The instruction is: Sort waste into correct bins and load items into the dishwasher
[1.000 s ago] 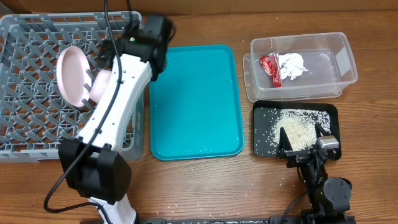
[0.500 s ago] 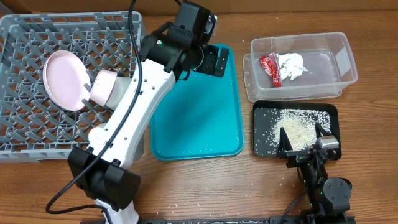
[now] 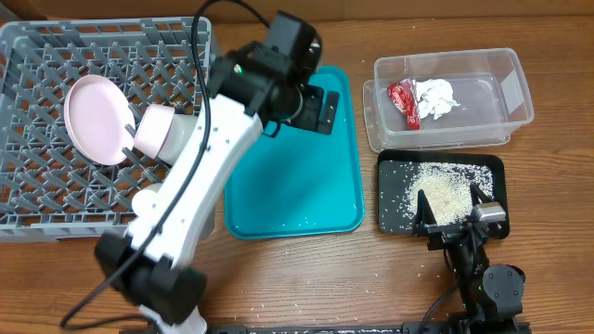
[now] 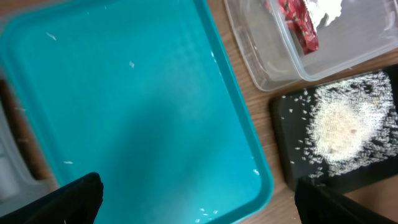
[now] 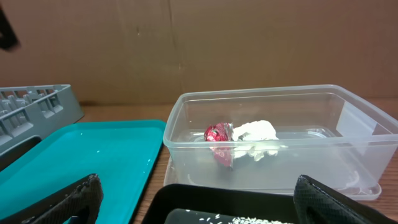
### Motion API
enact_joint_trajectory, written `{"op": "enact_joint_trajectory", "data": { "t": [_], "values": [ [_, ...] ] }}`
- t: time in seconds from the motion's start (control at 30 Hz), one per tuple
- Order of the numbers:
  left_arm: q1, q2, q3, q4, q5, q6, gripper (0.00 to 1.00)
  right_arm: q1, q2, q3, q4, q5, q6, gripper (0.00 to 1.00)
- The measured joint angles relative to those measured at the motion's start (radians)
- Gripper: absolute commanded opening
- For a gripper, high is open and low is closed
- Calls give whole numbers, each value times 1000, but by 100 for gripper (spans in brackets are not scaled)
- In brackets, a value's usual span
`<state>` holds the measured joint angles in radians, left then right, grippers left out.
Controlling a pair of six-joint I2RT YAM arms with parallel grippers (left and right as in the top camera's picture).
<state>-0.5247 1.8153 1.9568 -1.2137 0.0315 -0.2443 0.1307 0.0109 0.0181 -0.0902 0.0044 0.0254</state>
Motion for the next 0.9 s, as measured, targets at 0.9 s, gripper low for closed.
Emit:
{"op": "enact_joint_trajectory", "data": {
  "t": [0.9],
  "values": [
    [-318,-703,3,-363,-397,-143,100,0,0,0,0,0,0,100]
  ]
}}
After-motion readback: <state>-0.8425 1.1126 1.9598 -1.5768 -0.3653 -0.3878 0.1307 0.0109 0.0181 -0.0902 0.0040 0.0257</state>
